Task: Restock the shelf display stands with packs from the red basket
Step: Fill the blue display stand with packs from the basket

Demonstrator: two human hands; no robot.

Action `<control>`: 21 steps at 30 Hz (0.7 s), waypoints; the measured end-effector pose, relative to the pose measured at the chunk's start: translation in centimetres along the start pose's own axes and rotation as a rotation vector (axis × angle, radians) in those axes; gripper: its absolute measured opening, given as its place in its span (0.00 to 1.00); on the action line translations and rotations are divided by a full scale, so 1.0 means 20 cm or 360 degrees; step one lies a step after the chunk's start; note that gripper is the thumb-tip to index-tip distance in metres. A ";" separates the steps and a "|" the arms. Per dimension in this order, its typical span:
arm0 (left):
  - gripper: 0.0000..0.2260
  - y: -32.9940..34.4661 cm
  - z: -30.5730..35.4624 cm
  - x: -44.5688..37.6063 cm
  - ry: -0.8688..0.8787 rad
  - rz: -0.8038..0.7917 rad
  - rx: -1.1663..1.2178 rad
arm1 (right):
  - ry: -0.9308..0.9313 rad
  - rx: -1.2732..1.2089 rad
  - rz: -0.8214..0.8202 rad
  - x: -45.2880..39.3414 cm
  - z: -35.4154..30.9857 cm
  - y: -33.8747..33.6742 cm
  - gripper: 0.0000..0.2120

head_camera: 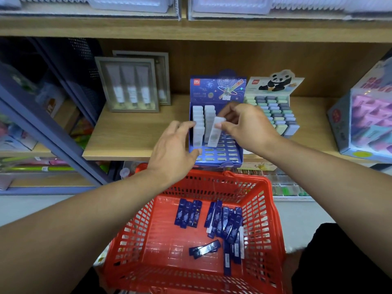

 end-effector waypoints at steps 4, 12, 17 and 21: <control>0.41 0.10 0.04 0.01 0.0287 -0.0253 -0.0314 | -0.0083 0.0081 0.0011 0.00 0.02 0.03 0.04; 0.42 0.11 0.05 0.03 0.0299 -0.0350 -0.0333 | -0.0197 0.0200 -0.0106 -0.02 -0.05 0.07 0.04; 0.43 0.11 0.04 0.02 0.0316 -0.0367 -0.0305 | -0.0221 0.0309 -0.0119 -0.01 -0.07 0.07 0.05; 0.44 0.12 0.03 0.02 0.0311 -0.0402 -0.0312 | -0.0179 0.0372 -0.0070 -0.01 -0.06 0.07 0.08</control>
Point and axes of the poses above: each hand's wrist, its own x-axis away from the middle knuckle, its own y-axis out of the palm, z = x × y, the point moved 9 cm from there along -x, towards the middle knuckle, and after that the axes turned 10 degrees about -x, right-handed, at the moved point
